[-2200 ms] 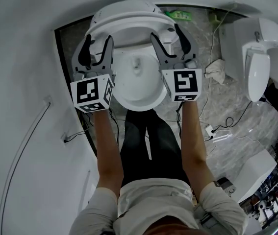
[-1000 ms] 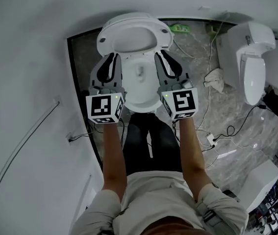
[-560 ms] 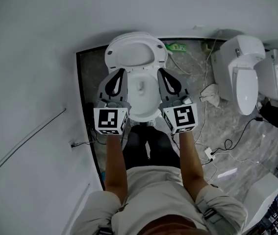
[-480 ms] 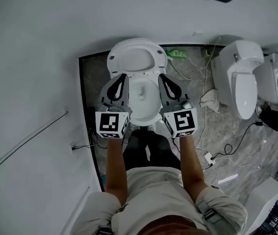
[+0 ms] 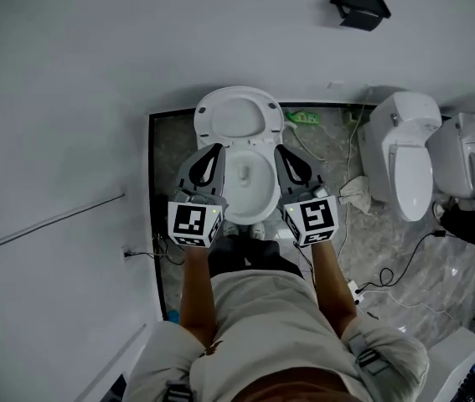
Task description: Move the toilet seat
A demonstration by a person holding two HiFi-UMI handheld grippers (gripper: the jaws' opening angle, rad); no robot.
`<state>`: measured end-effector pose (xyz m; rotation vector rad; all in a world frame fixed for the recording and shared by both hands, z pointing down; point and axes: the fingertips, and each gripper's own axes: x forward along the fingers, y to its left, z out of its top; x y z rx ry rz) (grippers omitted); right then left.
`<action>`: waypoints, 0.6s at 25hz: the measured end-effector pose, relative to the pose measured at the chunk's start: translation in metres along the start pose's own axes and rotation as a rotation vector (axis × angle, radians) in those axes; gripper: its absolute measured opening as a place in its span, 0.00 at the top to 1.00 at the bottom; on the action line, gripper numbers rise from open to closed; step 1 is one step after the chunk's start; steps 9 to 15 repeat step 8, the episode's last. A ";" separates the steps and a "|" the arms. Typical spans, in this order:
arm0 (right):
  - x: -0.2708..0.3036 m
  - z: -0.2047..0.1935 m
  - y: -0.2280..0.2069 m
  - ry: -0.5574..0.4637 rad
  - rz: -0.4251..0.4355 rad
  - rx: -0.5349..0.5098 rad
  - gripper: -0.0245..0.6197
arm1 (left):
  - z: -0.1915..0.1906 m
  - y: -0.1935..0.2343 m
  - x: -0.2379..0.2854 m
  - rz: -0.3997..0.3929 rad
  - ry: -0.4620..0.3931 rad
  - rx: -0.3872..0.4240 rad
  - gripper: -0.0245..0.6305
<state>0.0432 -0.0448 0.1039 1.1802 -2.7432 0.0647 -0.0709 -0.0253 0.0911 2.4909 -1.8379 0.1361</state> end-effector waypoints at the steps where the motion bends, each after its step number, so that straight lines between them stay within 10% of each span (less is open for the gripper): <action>1: -0.004 0.001 0.003 0.001 0.004 -0.009 0.93 | 0.000 -0.002 -0.005 -0.001 -0.002 0.000 0.92; 15: -0.038 0.009 0.028 -0.017 0.038 -0.050 0.93 | -0.002 -0.021 -0.044 -0.023 -0.001 0.008 0.92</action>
